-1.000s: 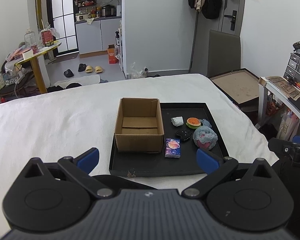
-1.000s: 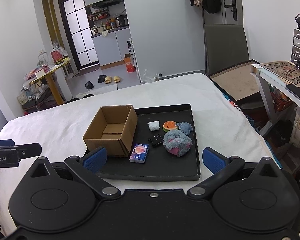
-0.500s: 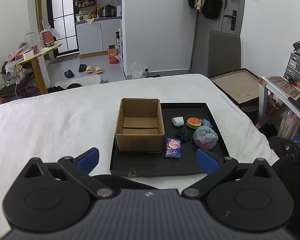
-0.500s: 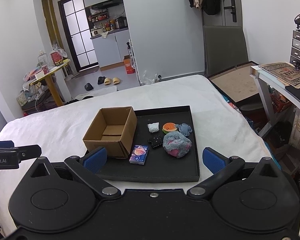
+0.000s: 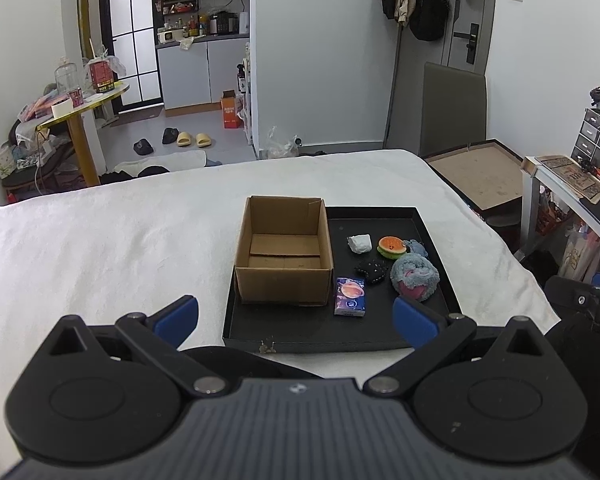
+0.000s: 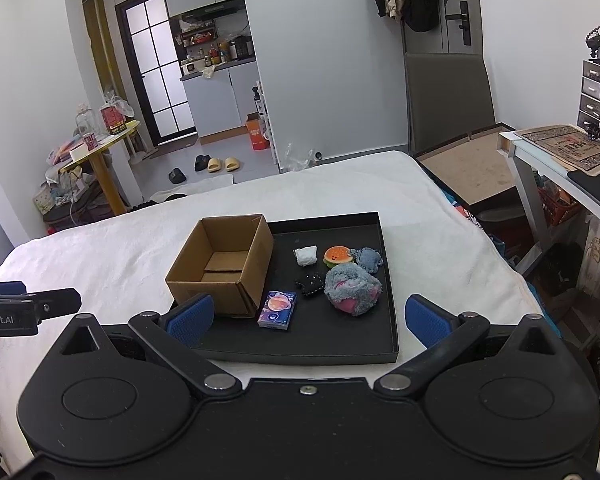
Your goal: Organize soft objects
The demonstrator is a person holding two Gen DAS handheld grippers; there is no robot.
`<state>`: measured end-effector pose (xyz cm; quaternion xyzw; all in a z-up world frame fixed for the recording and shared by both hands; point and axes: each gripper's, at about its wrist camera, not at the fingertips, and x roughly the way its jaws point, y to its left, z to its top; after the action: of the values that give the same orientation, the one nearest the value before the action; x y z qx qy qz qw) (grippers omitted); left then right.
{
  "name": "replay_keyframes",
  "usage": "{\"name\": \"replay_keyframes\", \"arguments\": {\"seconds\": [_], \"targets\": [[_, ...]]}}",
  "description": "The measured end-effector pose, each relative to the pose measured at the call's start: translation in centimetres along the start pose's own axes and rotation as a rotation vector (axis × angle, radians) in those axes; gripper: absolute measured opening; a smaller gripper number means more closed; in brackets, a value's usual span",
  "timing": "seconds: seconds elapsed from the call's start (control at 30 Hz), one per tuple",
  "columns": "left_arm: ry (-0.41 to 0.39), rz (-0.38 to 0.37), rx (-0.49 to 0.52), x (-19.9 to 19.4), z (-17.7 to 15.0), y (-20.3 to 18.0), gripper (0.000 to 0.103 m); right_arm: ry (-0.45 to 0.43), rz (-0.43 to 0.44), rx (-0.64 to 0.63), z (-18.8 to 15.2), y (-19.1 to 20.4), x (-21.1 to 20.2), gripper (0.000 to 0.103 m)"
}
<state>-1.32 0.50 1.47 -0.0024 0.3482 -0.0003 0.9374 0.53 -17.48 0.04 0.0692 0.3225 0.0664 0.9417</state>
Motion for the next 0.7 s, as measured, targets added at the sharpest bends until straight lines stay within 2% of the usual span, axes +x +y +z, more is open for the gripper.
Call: {"name": "replay_keyframes", "arguments": {"seconds": [0.7], "targets": [[0.017, 0.005, 0.000, 0.76, -0.24, 0.44, 0.103, 0.016, 0.003, 0.012, -0.42, -0.45, 0.56, 0.103]]}}
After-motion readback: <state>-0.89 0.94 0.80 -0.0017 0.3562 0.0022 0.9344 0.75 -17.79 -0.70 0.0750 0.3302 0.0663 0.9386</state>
